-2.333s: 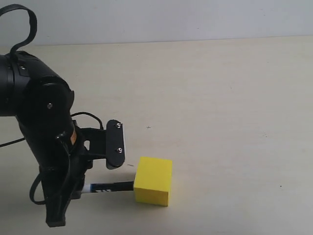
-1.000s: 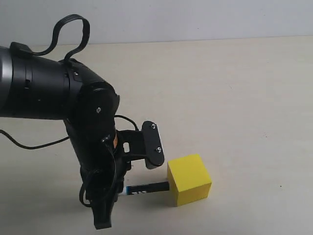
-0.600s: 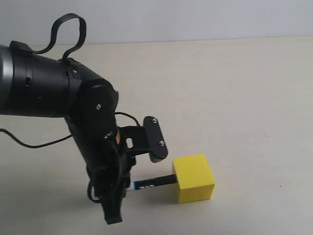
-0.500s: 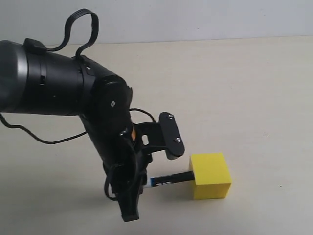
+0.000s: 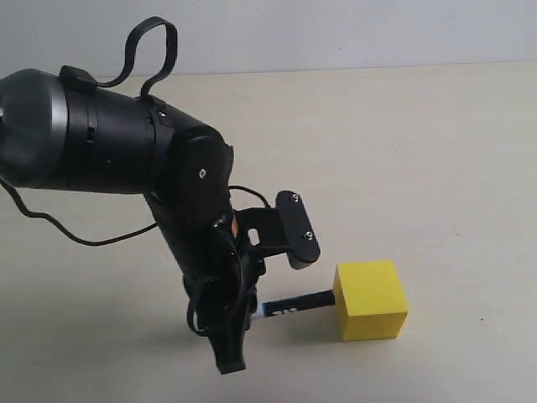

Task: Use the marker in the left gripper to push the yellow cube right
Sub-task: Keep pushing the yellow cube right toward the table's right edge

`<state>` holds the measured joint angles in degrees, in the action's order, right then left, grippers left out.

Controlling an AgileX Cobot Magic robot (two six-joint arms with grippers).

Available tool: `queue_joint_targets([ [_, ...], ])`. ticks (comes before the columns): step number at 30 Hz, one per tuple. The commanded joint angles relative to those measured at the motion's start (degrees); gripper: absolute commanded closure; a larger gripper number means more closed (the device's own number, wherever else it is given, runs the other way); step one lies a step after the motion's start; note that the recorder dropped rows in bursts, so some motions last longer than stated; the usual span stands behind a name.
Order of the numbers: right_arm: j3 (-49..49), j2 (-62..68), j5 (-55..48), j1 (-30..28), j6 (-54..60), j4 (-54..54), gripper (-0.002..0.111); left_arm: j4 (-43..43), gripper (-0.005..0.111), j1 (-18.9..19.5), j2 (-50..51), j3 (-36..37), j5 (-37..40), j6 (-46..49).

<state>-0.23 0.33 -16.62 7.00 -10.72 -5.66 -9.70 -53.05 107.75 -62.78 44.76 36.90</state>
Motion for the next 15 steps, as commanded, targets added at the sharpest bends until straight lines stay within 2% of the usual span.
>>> queue_joint_targets([
  [1,0.23,-0.33,0.39,-0.35,0.07,-0.31,0.108,-2.23,0.107,-2.25,1.58,-3.71,-3.82,2.08],
  [4,0.23,-0.33,0.39,-0.35,0.07,-0.31,0.108,-1.91,0.107,-2.36,2.64,-6.29,0.17,2.08],
  [9,0.23,-0.33,0.39,-0.35,0.07,-0.31,0.108,-1.66,0.107,-1.32,2.76,-6.18,4.79,1.81],
  [15,0.23,-0.33,0.39,-0.35,0.07,-0.31,0.108,0.03,0.107,-0.10,2.88,-5.40,3.79,1.14],
])
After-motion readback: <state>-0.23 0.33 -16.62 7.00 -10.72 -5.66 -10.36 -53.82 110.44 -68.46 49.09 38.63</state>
